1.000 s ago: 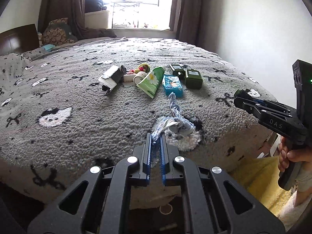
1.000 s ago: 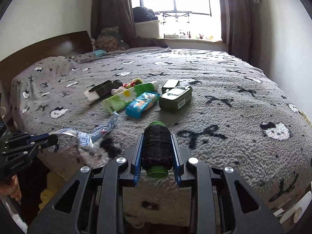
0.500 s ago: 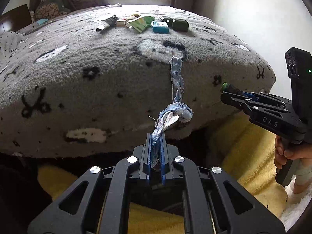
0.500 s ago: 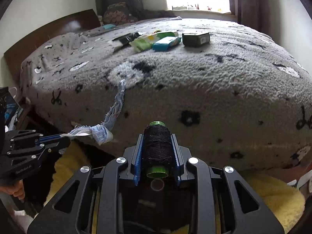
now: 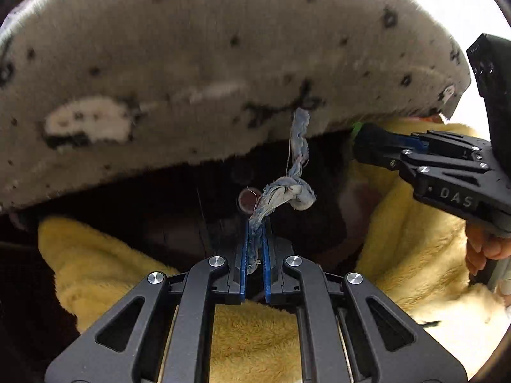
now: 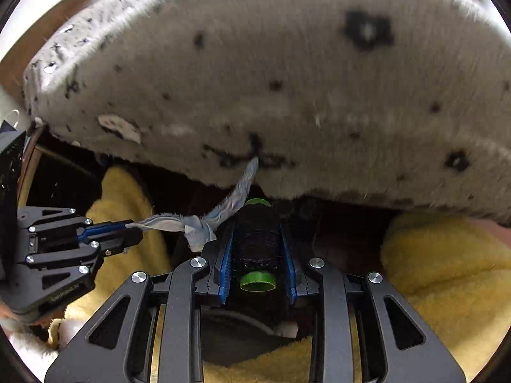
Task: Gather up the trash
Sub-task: 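Carry the wrapper and spool over the bed edge down to the bin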
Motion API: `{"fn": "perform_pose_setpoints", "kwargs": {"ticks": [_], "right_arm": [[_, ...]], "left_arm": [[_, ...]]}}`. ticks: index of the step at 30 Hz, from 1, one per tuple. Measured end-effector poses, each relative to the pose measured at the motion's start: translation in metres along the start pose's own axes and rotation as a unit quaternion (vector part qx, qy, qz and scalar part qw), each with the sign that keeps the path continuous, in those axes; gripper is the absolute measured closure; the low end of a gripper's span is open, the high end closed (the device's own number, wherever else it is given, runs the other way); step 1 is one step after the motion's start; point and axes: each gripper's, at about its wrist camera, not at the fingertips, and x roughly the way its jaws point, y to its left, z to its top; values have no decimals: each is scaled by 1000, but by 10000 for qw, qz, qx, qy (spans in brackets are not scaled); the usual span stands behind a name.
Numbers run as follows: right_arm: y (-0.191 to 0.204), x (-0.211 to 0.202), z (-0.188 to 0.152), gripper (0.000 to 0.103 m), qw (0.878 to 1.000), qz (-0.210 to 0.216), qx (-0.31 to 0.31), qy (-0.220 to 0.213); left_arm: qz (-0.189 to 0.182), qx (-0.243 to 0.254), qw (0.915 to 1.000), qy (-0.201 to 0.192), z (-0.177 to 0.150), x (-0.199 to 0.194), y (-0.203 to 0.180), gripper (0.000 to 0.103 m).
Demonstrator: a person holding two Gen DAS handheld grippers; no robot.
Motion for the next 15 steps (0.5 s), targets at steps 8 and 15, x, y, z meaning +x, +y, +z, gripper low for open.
{"fn": "perform_pose_setpoints", "kwargs": {"ticks": [8,15], "right_arm": [[-4,25,-7,76,9992,143,119,368],[-10,38,-5,75,9994,62,216,244]], "left_arm": [[-3,-57,9996,291,-3,28,-2,96],[-77,-259,9993,275,-1,40,6,96]]}}
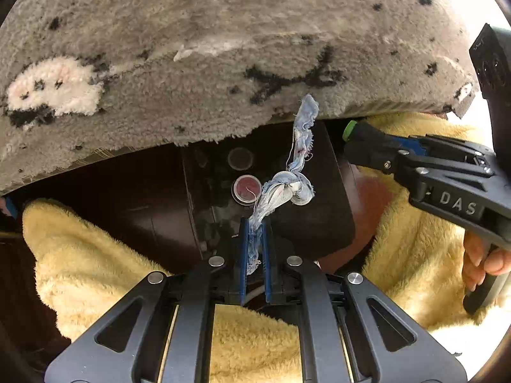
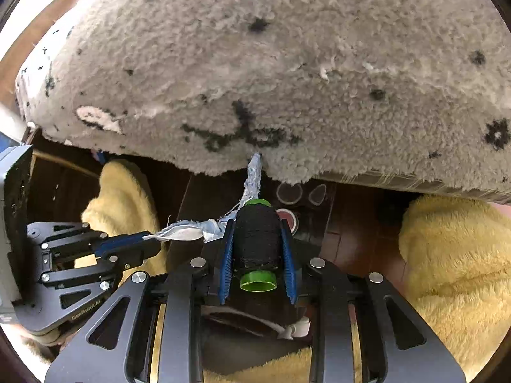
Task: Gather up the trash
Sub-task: 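Open both tools to drop the wrapper and spool into the bin, then raise both tools back over the bed toward the remaining items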
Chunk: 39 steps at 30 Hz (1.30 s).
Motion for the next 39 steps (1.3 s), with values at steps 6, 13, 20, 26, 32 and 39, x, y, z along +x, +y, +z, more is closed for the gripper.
{"fn": "perform_pose_setpoints", "kwargs": {"ticks": [6,13,20,26,32,39], "right_arm": [[2,10,0,67,10000,-9,27,46],[2,1,5,38,9995,-211,56,-210],[-9,-21,7,14,9978,-433,99,-498],[-31,-58,16,11,9953,-484,229,-809],[-34,-110,37,11,9877,-631,160,-1425],[-33,-155,92,6,9687,-970,-116,-2282]], "left_arm": [[-7,-38,10000,44,-1,3,-1,90],[59,-114,9999,-22,2,-4,7,62],[165,7,9994,-300,7,-29,5,23],[239,39,9973,-699,14,-64,2,9],[527,96,9882,-1435,31,-118,5,9],[964,-31,9703,-2218,78,-161,18,8]]}}
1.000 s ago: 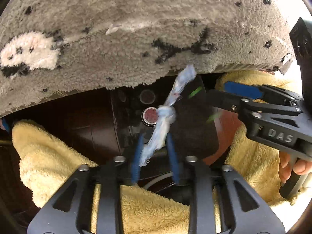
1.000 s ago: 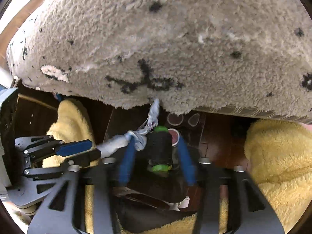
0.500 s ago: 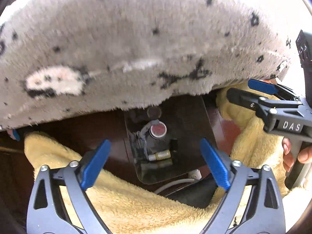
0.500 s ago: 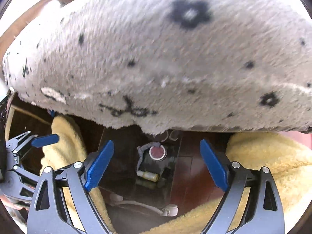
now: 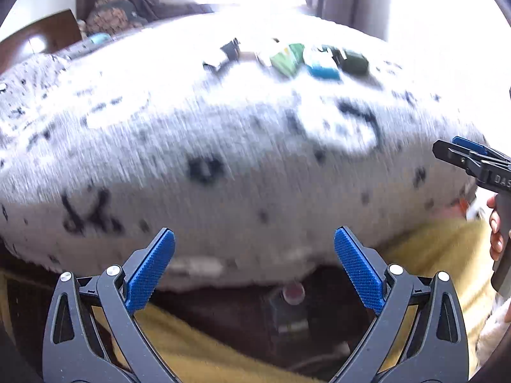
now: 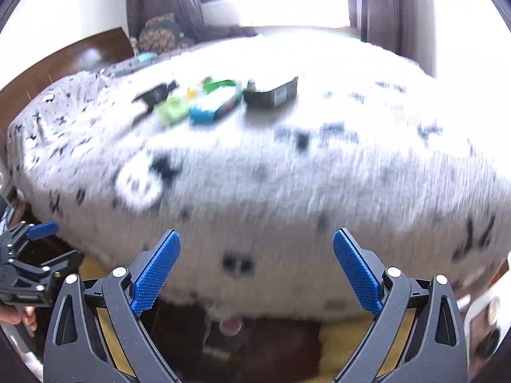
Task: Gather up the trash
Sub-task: 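Raise both tools back over the bed toward the remaining items, then grasp the blue wet-wipes pack with the left tool while the right grasps a green bottle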
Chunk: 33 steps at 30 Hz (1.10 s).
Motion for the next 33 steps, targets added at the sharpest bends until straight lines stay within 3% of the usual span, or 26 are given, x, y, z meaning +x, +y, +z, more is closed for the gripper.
{"fn": "perform_pose_setpoints", "kwargs": {"ticks": [9,16,21,24,27,30,33], "right_arm": [[5,55,86,7,9976,-513,284,-369],[3,118,141,7,9947,-701,749,-10],[-6,157,154,22,9917,-705,908,582],[-9,164,159,31,9915,-654,896,675],[-12,167,164,33,9920,-610,808,747],[-22,166,168,39,9923,-483,753,852],[-36,155,172,43,9929,-573,695,775]], "left_arm": [[18,5,9998,-201,60,35,-8,8],[-264,306,9980,-481,98,50,-48,8],[-330,493,9974,-419,113,69,-69,9],[-391,528,9969,-434,120,75,-78,9],[-495,544,9962,-469,131,82,-88,10],[-502,576,9961,-445,143,94,-97,22],[-578,482,9967,-318,155,108,-100,28]]}}
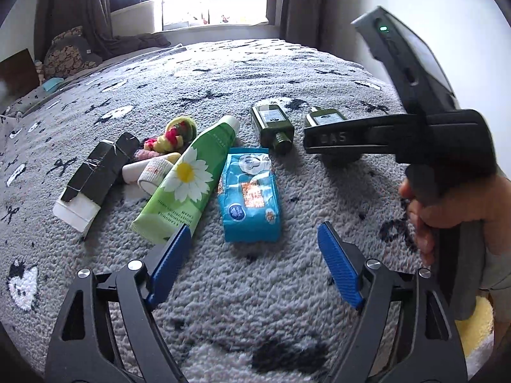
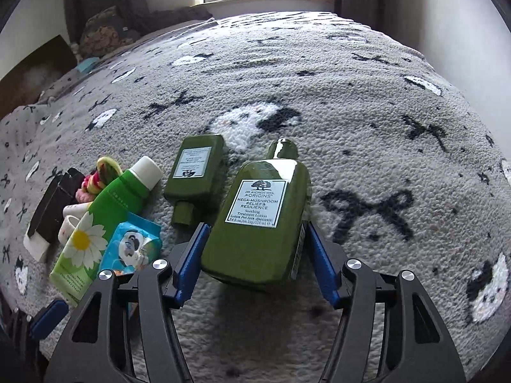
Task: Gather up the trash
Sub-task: 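Grasp the blue wet-wipes pack with the left tool while the right grasps a green bottle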
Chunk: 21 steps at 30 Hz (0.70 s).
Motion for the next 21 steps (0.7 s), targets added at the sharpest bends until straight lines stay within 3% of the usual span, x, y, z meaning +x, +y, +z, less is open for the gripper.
{"fn": "perform_pose_setpoints", "kwargs": {"ticks": [7,10,14,21], "right_arm": [[-28,-29,-10,44,9995,157,54,-275],[-29,-41,-22,44,9989,210,-37,-412],[-27,-58,-38,45,9976,253,-206,-604],[-23,-88,-69,47,9939,278,-489,-945]], "left_arm": [[-92,-285,9987,404,21,42,4,38],[55,-208,9985,498,25,53,1,52],[55,-163,9987,473,25,49,2,65],[-43,46,9996,275,-2,14,-12,65]]}}
